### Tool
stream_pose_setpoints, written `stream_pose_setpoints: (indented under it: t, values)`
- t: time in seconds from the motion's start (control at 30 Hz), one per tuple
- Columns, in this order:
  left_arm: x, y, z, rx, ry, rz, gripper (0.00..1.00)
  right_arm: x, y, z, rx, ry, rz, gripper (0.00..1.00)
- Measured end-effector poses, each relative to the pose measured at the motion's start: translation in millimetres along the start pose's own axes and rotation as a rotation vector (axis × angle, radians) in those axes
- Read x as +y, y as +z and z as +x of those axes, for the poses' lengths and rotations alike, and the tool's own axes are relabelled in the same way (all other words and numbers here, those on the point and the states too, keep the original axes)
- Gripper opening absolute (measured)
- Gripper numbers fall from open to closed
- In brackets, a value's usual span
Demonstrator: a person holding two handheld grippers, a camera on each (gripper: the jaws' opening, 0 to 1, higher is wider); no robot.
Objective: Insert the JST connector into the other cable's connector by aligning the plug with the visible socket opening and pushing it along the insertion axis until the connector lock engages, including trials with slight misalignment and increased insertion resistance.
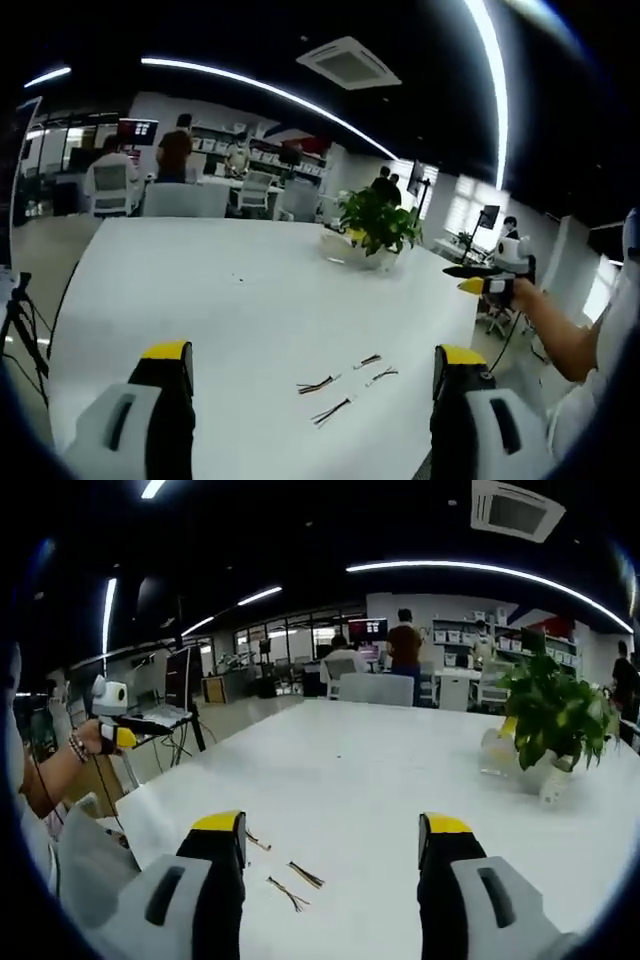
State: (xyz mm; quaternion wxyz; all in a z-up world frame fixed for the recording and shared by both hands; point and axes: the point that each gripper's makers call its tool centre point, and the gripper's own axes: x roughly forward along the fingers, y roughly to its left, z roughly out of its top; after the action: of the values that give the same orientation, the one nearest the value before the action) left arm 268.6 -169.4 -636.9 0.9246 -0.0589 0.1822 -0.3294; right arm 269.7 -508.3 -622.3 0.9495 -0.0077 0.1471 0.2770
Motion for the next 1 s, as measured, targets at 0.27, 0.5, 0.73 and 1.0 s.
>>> stream_pose_setpoints:
  t: [0.27, 0.5, 0.73, 1.0]
  values:
    - [-1.0, 23.0, 18.2, 0.024, -0.033, 0.087, 0.99, -7.2, 22.9, 13.2, -0.015, 0.053, -0.057, 0.64]
    - [-1.9, 38.7, 35.8, -0.018, -0.087, 0.123, 0.99, 6.6, 28.7, 32.2, -0.004, 0.175, -0.154, 0.63]
    - [-14.5, 48.0, 50.5, -0.119, -0.214, 0.128, 0.99, 22.7, 40.5, 48.9, -0.080, 0.295, -0.182, 0.59]
    - [-15.7, 40.3, 69.7, -0.187, -0.317, 0.106, 0.94, 33.9, 36.7, 68.3, -0.120, 0.391, -0.205, 0.56]
